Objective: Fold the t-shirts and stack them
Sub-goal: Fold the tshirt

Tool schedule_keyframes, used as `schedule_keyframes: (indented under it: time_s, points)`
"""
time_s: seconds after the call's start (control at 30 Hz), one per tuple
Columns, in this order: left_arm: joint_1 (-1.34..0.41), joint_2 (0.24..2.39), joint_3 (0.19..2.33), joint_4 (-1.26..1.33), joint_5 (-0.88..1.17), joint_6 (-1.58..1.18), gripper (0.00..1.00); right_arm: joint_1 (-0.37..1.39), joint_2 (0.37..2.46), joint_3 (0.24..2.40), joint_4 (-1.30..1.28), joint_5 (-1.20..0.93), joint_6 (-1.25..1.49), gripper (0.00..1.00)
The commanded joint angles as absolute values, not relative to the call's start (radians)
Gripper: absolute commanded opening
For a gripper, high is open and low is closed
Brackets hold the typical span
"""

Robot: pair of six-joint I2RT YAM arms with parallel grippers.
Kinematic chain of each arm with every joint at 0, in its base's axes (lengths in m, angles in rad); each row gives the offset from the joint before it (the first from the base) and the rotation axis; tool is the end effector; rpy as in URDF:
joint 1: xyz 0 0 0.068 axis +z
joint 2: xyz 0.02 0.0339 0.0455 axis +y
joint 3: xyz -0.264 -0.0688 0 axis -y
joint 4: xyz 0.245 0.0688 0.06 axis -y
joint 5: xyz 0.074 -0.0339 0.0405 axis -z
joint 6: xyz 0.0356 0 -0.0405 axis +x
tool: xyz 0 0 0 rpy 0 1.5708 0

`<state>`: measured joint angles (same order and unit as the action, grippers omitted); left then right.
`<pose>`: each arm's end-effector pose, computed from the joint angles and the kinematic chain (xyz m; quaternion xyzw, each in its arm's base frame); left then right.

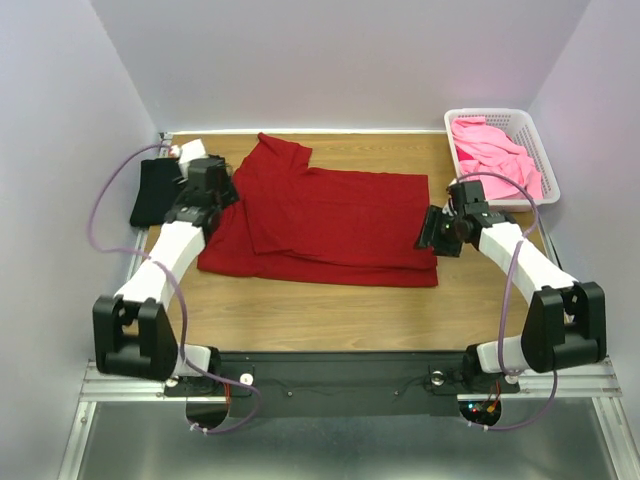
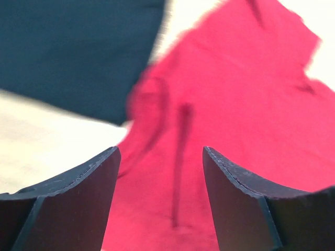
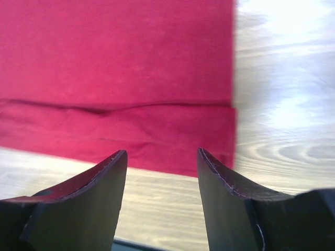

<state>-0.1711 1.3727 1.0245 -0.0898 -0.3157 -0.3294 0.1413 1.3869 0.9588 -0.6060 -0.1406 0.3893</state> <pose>0.3137 -0.0430 0.2994 -0.1500 0.8241 -0.0027 0.5463 0.2719 0.0437 0.2320 0.1005 0.9567 0.1347 0.2375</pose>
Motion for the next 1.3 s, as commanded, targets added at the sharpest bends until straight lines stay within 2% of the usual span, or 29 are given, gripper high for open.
schedule_keyframes:
  time_s: [0.0, 0.17, 0.3, 0.63, 0.97, 1.27]
  points:
    - [-0.074, 1.228, 0.887, -0.213, -0.333, -0.422, 0.75, 0.138, 1.341, 0.876, -0.600, -0.074, 0.423, 0.62]
    - [0.057, 1.126, 0.691, -0.222, -0.290, -0.485, 0.75, 0.138, 1.305, 0.789, -0.603, -0.087, 0.485, 0.63]
    - [0.113, 1.146, 0.605, -0.164, -0.249, -0.499, 0.75, 0.115, 1.307, 0.761, -0.601, -0.113, 0.505, 0.64]
    - [0.124, 1.279, 0.612, -0.117, -0.181, -0.503, 0.74, 0.040, 1.335, 0.752, -0.600, -0.198, 0.477, 0.64]
    - [0.123, 1.151, 0.575, -0.114, -0.178, -0.488, 0.75, 0.035, 1.374, 0.750, -0.572, -0.239, 0.476, 0.62]
    - [0.104, 1.223, 0.572, -0.107, -0.141, -0.476, 0.75, 0.037, 1.399, 0.727, -0.565, -0.245, 0.482, 0.61]
